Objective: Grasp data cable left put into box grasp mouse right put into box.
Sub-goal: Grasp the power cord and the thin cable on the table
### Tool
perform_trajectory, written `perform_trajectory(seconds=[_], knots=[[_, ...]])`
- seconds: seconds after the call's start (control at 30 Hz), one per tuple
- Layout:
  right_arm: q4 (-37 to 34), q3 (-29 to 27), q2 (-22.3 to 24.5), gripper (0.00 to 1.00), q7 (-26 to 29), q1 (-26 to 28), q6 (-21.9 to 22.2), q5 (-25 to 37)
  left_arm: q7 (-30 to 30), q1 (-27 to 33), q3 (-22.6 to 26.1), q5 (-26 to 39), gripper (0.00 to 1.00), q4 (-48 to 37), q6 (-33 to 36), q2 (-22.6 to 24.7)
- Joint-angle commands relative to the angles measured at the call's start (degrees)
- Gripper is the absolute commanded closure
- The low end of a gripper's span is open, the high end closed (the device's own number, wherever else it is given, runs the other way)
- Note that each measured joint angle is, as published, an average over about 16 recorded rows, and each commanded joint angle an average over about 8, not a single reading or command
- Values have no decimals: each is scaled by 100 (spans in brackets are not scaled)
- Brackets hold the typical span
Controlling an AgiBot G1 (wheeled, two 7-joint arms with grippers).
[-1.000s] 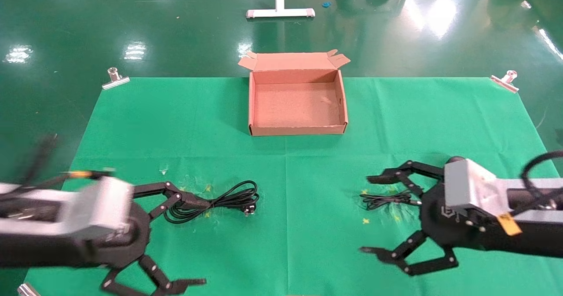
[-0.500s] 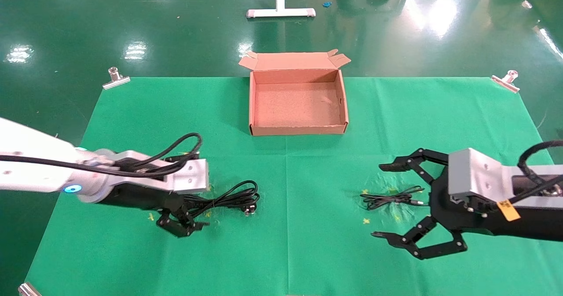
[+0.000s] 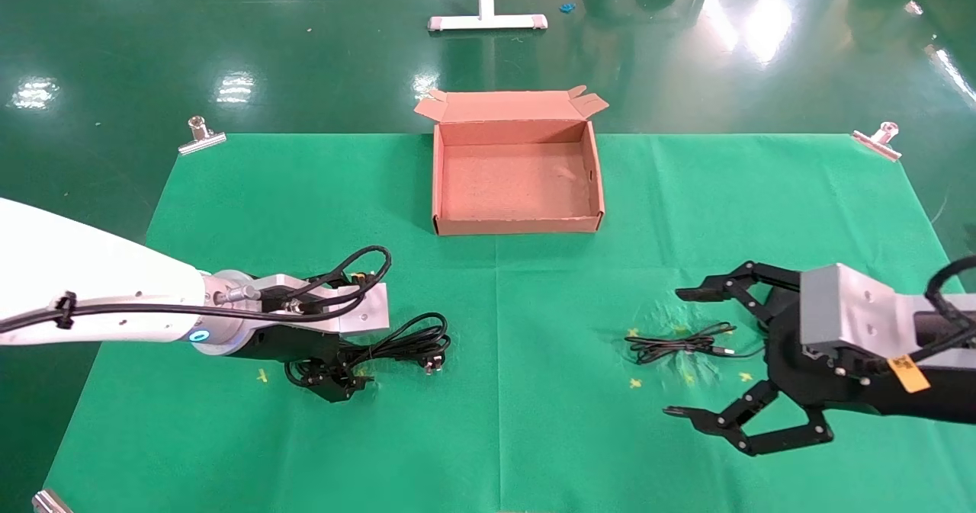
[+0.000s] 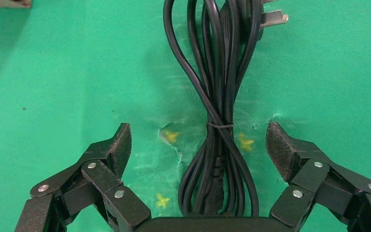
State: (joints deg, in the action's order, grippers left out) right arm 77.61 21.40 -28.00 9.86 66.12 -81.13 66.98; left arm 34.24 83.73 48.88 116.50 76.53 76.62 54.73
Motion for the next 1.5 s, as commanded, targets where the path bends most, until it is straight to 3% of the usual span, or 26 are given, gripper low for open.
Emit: perform_trajectory(seconds=[0.03, 0.3, 0.5, 0.97, 1.37, 1.4, 1.43, 1.5], knots=[[-1, -3, 19, 0, -6, -9, 6, 9, 31, -34, 22, 68, 0, -9, -51, 38], [2, 104, 27, 0, 104, 15, 49, 297, 113, -56, 38, 184, 0, -12, -105, 60], [-5, 368, -105, 0, 417, 165, 216, 1051, 126, -49, 42, 190, 0, -10, -90, 62], [-466, 1044, -1152, 0, 970, 519, 1033, 3039, 126, -49, 42, 190, 0, -10, -90, 63], [-1366, 1300, -1711, 0, 1016, 766, 1133, 3525, 126, -49, 42, 190, 0, -10, -90, 63], [-1413, 1305, -1726, 0, 1020, 773, 1133, 3534, 126, -49, 42, 190, 2, -10, -90, 63], [-1458, 1315, -1743, 0, 1027, 782, 1140, 3556, 126, -49, 42, 190, 11, -10, -90, 63], [-1522, 1332, -1770, 0, 1039, 797, 1156, 3600, 126, -49, 42, 191, 36, -10, -91, 63]])
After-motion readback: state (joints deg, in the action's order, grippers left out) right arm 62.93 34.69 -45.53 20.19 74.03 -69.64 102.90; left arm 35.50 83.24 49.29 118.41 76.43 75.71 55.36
